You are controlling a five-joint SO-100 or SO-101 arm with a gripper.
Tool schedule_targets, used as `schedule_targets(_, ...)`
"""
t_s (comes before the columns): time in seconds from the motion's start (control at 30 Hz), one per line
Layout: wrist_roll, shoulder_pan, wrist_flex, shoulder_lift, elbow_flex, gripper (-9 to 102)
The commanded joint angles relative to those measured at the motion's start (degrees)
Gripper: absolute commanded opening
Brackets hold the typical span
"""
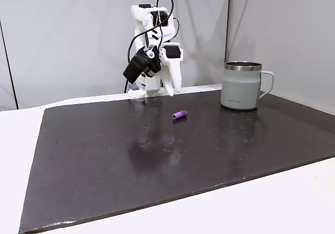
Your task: Grasp a pengrip and put it in the cup.
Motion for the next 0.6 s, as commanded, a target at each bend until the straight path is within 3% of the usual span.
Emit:
schedule_targets(0.0, -1.14, -0.7, 0.88, -3.52, -5.54, 24)
schedule_targets(0.57, -1.41, -2.9, 1.93, -29.44, -15.82, 25)
